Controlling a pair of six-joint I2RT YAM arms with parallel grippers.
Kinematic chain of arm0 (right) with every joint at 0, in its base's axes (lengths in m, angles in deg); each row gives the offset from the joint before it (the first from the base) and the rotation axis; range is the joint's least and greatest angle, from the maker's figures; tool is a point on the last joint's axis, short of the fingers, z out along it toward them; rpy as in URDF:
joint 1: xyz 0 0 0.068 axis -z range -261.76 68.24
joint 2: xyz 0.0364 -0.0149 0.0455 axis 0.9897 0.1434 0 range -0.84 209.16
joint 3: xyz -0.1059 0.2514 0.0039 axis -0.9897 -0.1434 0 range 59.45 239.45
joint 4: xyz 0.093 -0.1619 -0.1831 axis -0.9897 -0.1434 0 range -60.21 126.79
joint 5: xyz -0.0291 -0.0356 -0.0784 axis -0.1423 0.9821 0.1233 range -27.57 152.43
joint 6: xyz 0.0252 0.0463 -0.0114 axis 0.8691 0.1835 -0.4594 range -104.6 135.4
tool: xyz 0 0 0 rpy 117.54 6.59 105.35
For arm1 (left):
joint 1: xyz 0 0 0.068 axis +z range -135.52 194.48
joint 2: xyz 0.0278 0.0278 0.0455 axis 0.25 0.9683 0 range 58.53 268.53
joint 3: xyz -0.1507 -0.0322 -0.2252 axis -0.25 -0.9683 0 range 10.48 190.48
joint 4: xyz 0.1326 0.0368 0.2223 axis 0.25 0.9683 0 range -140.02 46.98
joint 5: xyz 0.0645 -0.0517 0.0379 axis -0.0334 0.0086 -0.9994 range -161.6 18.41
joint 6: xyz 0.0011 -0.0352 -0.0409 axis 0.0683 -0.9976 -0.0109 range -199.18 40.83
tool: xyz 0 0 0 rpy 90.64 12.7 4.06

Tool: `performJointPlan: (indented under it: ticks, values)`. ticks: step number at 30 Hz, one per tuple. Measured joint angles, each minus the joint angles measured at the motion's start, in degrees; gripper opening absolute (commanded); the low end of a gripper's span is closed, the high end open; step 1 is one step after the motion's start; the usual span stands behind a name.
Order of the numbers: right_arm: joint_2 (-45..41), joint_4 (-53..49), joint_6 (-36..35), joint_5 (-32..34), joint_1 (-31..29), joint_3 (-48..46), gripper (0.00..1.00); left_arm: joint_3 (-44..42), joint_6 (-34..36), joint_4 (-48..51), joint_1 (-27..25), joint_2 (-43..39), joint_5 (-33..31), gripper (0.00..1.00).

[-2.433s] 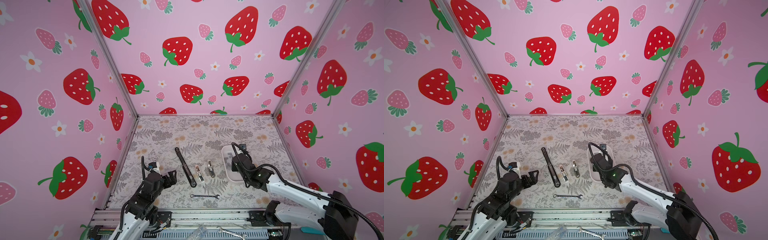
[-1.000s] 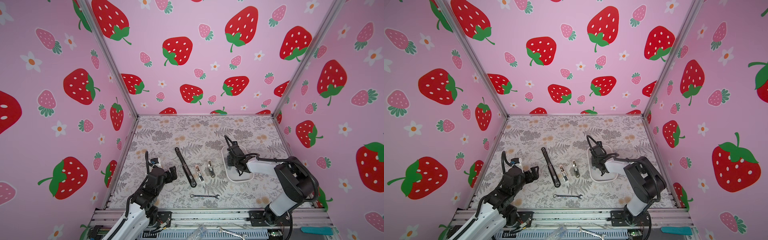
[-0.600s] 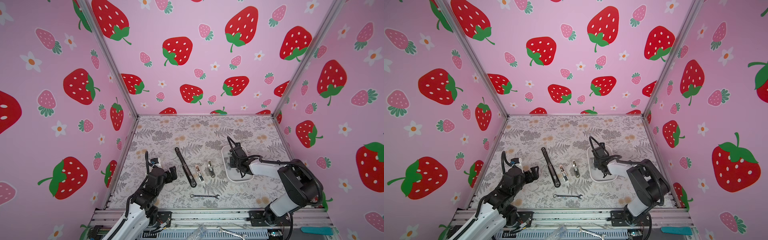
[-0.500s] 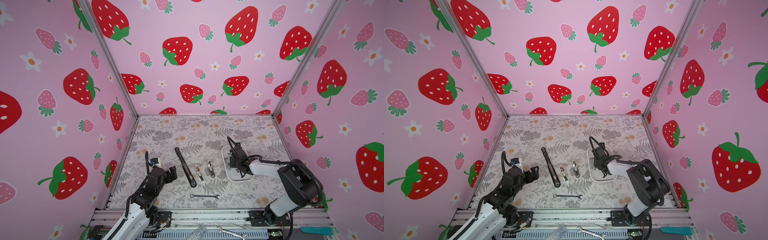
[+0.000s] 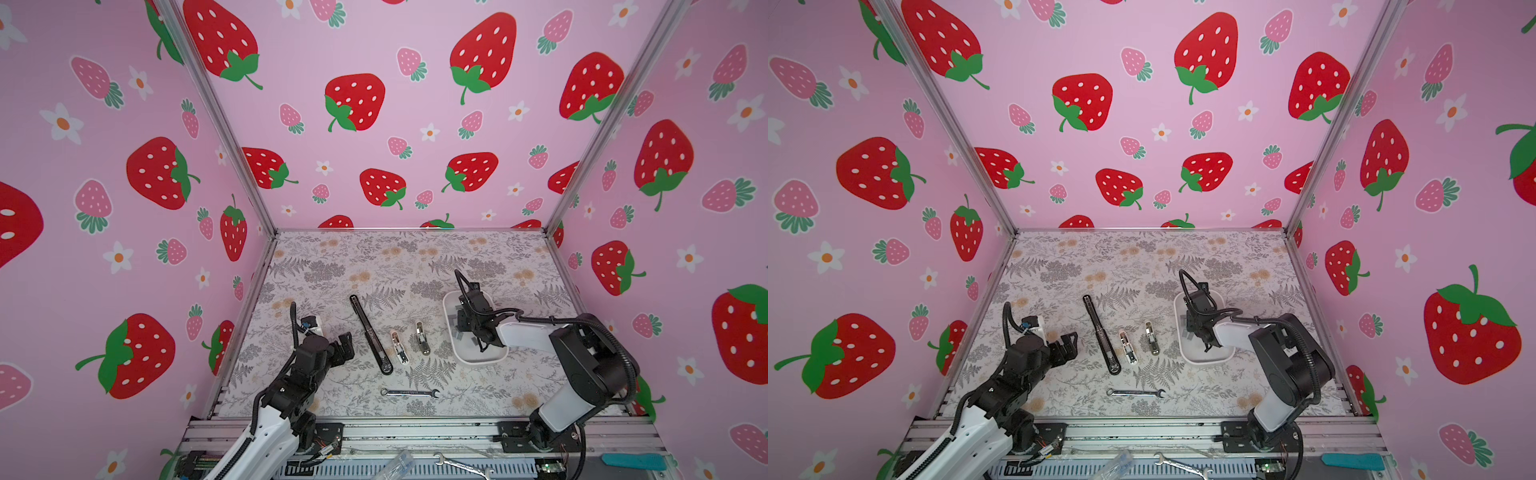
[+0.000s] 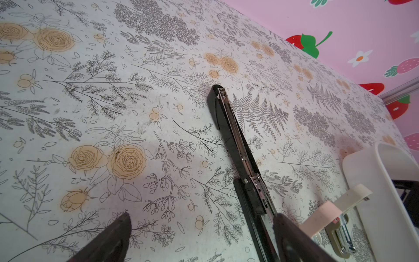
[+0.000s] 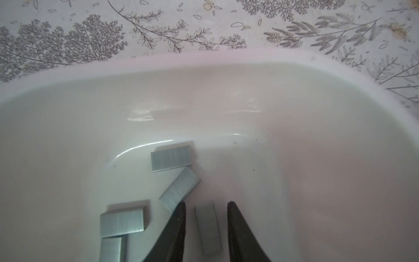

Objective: Load the staples into the stapler

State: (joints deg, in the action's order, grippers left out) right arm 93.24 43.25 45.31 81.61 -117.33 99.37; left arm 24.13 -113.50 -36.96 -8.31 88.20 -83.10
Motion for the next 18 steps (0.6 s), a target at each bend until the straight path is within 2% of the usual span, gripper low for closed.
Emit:
performJointPlan:
  ticks: [6, 18]
  values:
    - [0.2, 0.5, 0.0, -0.5, 0.2, 0.0, 0.2, 0.0, 0.0, 0.0, 0.0, 0.0, 0.0, 0.99]
    - [0.2, 0.8, -0.2, -0.7, 0.2, 0.0, 0.15, 0.0, 0.0, 0.0, 0.0, 0.0, 0.0, 0.99]
